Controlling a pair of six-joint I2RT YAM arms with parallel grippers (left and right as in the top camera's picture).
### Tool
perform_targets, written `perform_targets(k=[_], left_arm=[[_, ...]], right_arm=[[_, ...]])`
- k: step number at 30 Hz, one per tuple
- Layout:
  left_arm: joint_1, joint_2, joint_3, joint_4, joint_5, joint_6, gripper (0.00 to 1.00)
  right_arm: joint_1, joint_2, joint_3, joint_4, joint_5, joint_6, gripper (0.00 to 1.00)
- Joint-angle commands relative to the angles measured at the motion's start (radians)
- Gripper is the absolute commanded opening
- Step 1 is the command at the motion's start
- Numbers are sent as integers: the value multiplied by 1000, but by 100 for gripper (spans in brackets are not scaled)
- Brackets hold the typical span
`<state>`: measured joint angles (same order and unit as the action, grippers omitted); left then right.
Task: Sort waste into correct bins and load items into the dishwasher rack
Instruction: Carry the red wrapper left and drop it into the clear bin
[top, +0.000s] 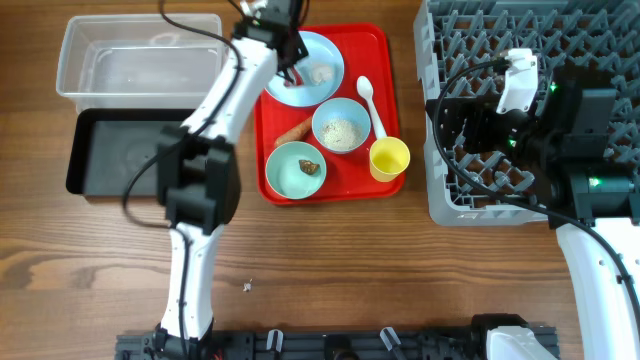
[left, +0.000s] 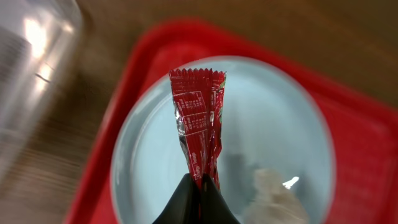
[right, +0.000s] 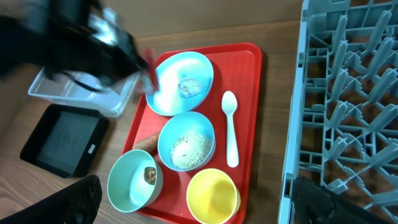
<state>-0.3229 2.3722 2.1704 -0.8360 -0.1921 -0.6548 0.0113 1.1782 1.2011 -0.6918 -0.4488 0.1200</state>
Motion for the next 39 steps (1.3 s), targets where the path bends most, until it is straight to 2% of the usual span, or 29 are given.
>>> perform_targets(k=[1, 8, 13, 14, 16, 17, 18, 19, 25, 28, 30, 33, 39], left_arm=[[77, -160, 10, -23, -69, 10, 4], [288, -163, 8, -129, -71, -188, 4], [397, -145, 7, -133, -70, -218, 4], [414, -138, 7, -130, -70, -218, 17], [428, -130, 7, -123, -71, -217, 65], [433, -126, 7, -119, -70, -217, 75], [434, -126, 7, -114, -68, -216, 91], [433, -126, 8, -107, -66, -212, 96], [373, -180, 10, -16, 140, 55, 97], [278, -192, 10, 46, 270, 274, 98], [214, -190, 10, 63, 269, 343, 100], [115, -167, 9, 96, 252, 401, 100], [-14, -54, 8, 143, 198, 402, 100]], right_arm=[[4, 3, 23, 0, -12, 13, 100], [4, 3, 23, -5, -12, 13, 100], [4, 3, 23, -2, -11, 10, 100], [4, 3, 23, -3, 5, 10, 100], [4, 3, 23, -5, 31, 10, 100], [4, 3, 23, -6, 37, 10, 100], [4, 3, 23, -5, 37, 10, 100], [4, 3, 23, -5, 37, 11, 100], [4, 3, 23, -5, 37, 10, 100], [4, 3, 23, -5, 37, 10, 100], [4, 3, 23, -8, 37, 11, 100], [4, 3, 23, -24, 42, 10, 100], [4, 3, 23, -45, 69, 11, 100]])
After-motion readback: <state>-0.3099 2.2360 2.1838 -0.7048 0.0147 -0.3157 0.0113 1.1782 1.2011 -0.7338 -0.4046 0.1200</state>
